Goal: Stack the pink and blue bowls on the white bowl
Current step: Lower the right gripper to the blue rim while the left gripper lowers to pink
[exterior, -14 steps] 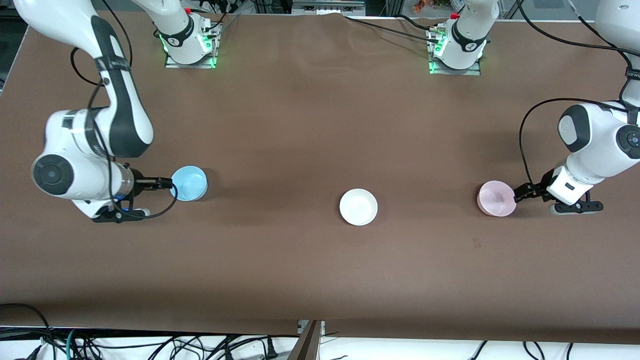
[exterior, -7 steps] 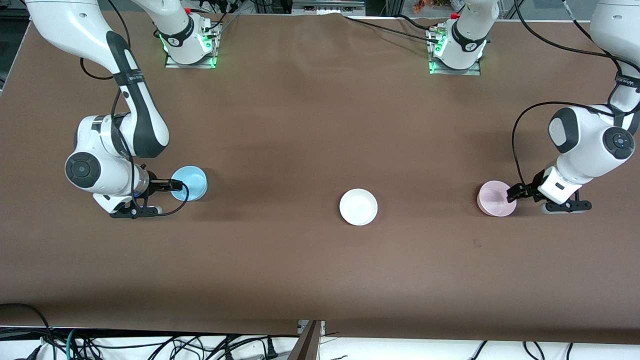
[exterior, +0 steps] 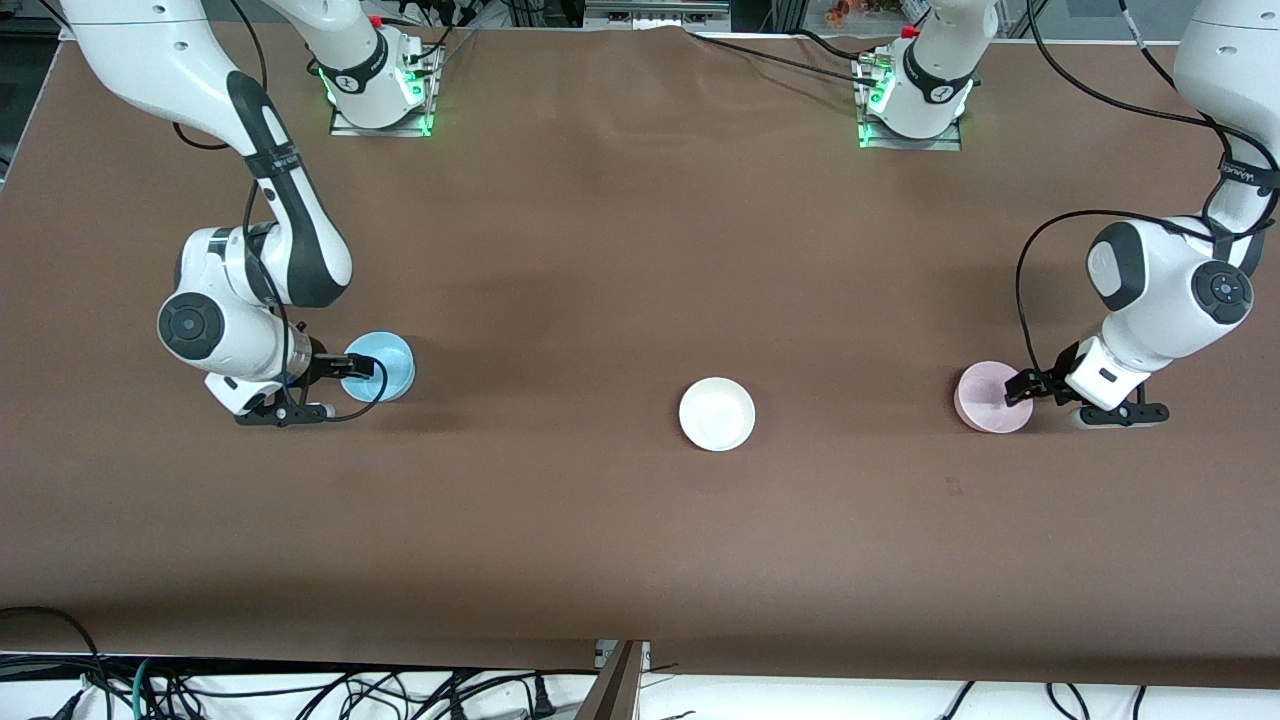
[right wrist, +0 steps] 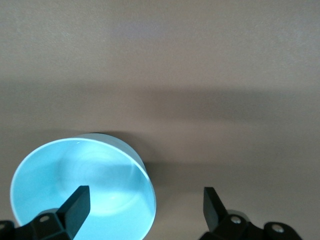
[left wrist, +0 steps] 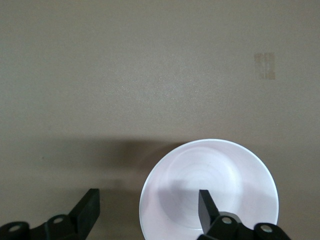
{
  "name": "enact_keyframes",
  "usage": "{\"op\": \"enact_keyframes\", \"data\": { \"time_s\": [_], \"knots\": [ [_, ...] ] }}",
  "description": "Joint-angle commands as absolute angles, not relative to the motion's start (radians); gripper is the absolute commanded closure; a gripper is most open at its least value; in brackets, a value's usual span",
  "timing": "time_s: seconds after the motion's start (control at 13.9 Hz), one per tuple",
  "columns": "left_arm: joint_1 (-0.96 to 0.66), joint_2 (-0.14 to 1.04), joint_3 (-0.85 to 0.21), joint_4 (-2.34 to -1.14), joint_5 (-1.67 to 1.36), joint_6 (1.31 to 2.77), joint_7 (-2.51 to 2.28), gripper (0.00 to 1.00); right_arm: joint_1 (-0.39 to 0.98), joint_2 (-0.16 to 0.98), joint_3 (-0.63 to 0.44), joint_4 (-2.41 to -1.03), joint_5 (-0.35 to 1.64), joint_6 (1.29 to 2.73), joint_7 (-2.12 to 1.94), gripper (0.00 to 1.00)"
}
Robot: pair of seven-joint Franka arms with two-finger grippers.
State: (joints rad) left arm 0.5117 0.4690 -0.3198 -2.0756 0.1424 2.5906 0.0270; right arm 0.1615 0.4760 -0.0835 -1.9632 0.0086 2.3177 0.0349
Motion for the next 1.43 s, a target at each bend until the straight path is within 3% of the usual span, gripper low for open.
{"op": "enact_keyframes", "data": {
  "time_s": [0.0, 0.22, 0.43, 0.57, 1.0, 1.36],
  "knots": [
    [0.523, 0.477, -0.327, -2.086, 0.172, 2.62, 0.025, 0.16, 0.153, 0.43, -0.089, -2.057, 0.023, 2.413, 0.037, 0.0],
    [0.523, 0.486, -0.327, -2.106, 0.172, 2.66, 0.026, 0.2, 0.153, 0.4, -0.09, -2.141, 0.026, 2.529, 0.04, 0.0],
    [0.523, 0.486, -0.325, -2.109, 0.172, 2.66, 0.026, 0.27, 0.153, 0.384, -0.089, -2.14, 0.026, 2.517, 0.06, 0.0],
    [0.523, 0.486, -0.325, -2.109, 0.172, 2.66, 0.026, 0.37, 0.153, 0.374, -0.089, -2.138, 0.026, 2.491, 0.072, 0.0],
    [0.531, 0.468, -0.324, -2.125, 0.173, 2.657, 0.035, 0.44, 0.152, 0.393, -0.09, -2.14, 0.106, 2.494, 0.072, 0.01],
    [0.535, 0.448, -0.325, -2.141, 0.173, 2.651, 0.037, 0.53, 0.15, 0.405, -0.089, -2.141, 0.106, 2.497, 0.072, 0.12]
  ]
}}
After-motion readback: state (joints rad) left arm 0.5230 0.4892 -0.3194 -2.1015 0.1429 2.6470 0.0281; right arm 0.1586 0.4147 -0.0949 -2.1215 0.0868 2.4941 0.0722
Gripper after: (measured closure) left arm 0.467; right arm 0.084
